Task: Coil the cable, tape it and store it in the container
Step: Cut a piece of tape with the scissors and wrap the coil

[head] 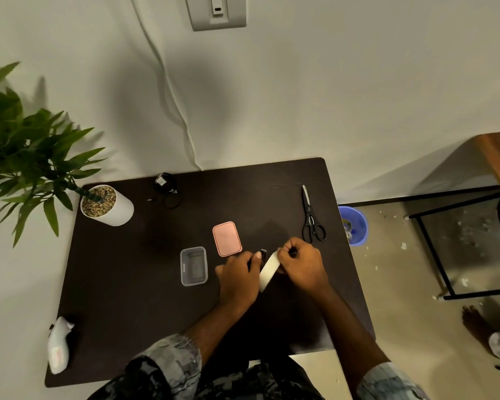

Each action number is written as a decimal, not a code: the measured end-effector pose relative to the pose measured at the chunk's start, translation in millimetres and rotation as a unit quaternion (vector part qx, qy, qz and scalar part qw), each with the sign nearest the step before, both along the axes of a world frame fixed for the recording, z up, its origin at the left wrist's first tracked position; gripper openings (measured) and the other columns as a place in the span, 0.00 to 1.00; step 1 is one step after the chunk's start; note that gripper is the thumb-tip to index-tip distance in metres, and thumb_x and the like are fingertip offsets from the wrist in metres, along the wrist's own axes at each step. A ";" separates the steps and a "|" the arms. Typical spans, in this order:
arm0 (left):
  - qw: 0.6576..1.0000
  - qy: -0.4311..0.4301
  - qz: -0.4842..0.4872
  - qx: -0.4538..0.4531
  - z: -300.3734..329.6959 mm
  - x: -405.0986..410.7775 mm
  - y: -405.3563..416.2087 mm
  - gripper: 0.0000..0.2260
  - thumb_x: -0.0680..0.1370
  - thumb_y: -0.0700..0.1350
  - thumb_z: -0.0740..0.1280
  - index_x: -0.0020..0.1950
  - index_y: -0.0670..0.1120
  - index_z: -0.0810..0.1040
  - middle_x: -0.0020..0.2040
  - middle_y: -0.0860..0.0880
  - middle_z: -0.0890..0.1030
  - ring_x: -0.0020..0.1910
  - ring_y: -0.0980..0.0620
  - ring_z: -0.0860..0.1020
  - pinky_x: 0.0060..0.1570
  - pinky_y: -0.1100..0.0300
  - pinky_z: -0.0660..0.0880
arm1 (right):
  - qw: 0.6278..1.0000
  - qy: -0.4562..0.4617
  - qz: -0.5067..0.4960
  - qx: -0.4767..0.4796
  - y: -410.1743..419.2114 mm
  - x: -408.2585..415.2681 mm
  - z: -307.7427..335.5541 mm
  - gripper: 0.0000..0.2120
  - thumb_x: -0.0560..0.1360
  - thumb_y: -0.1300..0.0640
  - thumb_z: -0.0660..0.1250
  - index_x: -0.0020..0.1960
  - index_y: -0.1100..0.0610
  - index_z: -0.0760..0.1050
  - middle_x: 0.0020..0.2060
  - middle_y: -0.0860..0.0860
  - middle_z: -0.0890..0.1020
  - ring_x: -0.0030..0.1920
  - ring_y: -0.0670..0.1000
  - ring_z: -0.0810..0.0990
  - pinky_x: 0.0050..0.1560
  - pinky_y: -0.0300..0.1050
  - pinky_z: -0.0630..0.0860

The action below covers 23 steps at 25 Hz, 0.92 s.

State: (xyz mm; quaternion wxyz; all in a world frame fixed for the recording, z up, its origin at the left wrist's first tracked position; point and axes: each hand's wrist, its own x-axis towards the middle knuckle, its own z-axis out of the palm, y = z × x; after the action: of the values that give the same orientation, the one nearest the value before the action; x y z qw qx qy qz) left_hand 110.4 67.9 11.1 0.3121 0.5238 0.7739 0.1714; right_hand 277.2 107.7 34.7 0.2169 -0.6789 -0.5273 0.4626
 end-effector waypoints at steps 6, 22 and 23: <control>0.995 -0.083 0.048 0.026 -2.6 9.5 -14.4 0.16 0.82 0.64 0.54 0.41 0.61 0.73 0.37 0.55 0.77 0.44 0.48 0.78 0.46 0.45 0.77 | 0.998 0.046 -0.020 -0.032 -0.2 2.9 -2.7 0.07 0.80 0.57 0.72 0.45 0.58 0.79 0.43 0.54 0.86 0.43 0.50 0.88 0.38 0.50 0.88; 0.996 0.054 -0.069 0.015 1.6 3.6 20.3 0.16 0.84 0.57 0.57 0.44 0.52 0.79 0.39 0.52 0.81 0.40 0.54 0.77 0.53 0.49 0.75 | 0.989 -0.126 0.011 -0.078 50.9 50.8 -47.1 0.07 0.82 0.50 0.68 0.57 0.52 0.76 0.52 0.54 0.83 0.50 0.53 0.84 0.55 0.57 0.84; 0.996 0.052 -0.067 0.012 0.9 1.4 21.6 0.16 0.84 0.57 0.57 0.45 0.52 0.79 0.40 0.52 0.81 0.41 0.55 0.77 0.53 0.50 0.75 | 0.982 -0.172 -0.001 -0.074 56.2 53.4 -56.0 0.11 0.82 0.51 0.68 0.62 0.54 0.76 0.58 0.56 0.82 0.56 0.56 0.82 0.60 0.58 0.82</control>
State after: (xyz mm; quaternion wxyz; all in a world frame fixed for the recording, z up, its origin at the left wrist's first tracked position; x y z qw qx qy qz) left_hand 111.8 89.5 12.0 0.2760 0.5866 0.7498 0.1323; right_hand 330.5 163.9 -21.3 0.0725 -0.7635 -0.5200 0.3760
